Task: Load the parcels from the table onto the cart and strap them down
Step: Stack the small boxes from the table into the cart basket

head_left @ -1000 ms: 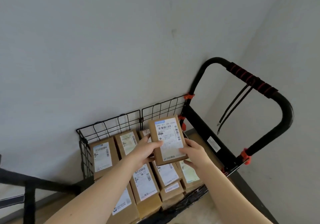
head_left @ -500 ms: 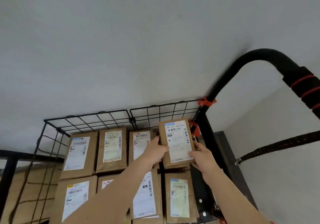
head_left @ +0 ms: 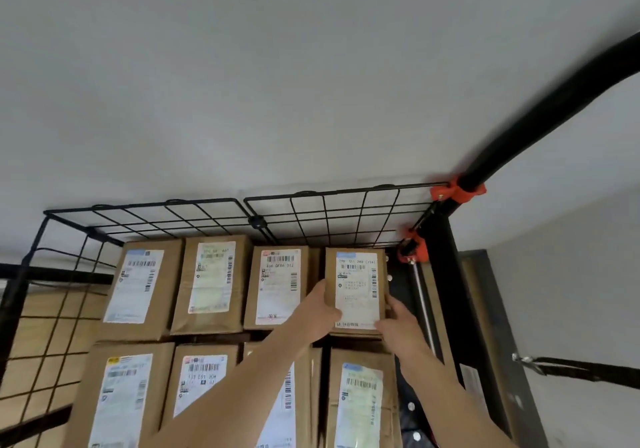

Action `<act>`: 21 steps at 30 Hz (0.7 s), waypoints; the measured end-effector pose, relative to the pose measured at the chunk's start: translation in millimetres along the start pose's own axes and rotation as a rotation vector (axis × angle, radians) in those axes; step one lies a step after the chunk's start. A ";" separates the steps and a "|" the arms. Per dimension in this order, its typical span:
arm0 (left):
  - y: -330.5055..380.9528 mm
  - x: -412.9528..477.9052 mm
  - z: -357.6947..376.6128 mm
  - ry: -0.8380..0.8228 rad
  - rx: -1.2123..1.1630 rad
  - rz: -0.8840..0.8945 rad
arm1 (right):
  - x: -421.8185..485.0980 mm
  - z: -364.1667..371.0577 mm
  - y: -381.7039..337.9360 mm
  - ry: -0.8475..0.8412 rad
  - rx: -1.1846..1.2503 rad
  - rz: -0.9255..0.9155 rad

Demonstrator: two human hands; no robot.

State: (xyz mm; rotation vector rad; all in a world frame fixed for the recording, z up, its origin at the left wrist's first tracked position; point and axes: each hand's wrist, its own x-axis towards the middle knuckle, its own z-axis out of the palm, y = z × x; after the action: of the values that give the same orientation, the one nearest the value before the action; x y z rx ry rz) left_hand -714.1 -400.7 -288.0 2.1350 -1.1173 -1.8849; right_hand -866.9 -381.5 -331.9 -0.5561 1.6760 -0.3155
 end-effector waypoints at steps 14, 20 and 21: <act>-2.9 -37.7 -24.0 0.105 0.180 0.227 | -31.4 -3.8 -19.0 0.103 -0.108 -0.068; -20.6 -91.6 -70.1 0.238 0.355 0.316 | -94.1 22.5 -34.7 0.144 -0.239 -0.252; -24.3 -102.1 -78.1 0.259 0.385 0.334 | -106.7 29.4 -39.5 0.147 -0.264 -0.284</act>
State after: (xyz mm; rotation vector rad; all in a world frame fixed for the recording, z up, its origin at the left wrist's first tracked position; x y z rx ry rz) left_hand -631.1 -356.4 -197.1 2.1109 -1.7510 -1.2911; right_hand -819.9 -355.9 -227.4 -0.9929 1.7938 -0.3489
